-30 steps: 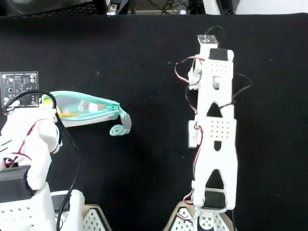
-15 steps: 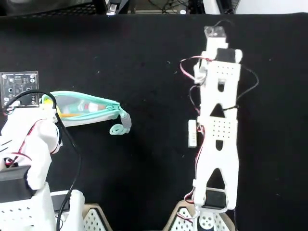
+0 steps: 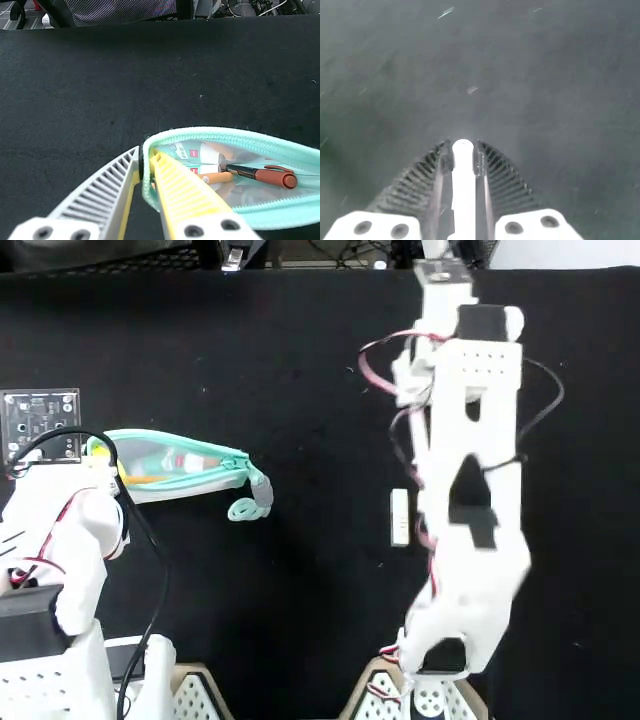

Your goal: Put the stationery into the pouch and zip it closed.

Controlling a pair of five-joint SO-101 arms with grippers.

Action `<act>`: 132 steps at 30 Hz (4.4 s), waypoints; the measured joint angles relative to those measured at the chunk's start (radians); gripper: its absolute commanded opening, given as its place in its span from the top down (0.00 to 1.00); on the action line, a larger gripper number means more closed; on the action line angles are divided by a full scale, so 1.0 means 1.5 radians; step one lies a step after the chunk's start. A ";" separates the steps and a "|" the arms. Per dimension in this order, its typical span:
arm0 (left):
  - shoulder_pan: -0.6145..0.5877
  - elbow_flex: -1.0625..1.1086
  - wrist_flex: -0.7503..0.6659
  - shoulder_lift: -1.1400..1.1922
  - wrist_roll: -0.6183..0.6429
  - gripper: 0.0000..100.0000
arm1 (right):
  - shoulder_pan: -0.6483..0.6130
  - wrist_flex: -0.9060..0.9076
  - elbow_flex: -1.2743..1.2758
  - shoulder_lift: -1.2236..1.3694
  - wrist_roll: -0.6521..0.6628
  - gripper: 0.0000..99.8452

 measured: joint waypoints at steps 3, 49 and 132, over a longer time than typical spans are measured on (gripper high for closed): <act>0.000 0.000 0.000 0.000 0.000 0.97 | -0.066 -0.048 0.178 -0.151 0.000 0.99; 0.002 0.001 0.000 0.000 -0.001 0.97 | -0.292 -0.462 1.097 -0.499 0.116 0.80; 0.002 0.001 0.000 0.000 -0.001 0.97 | -0.549 -0.928 0.771 -0.846 0.005 0.99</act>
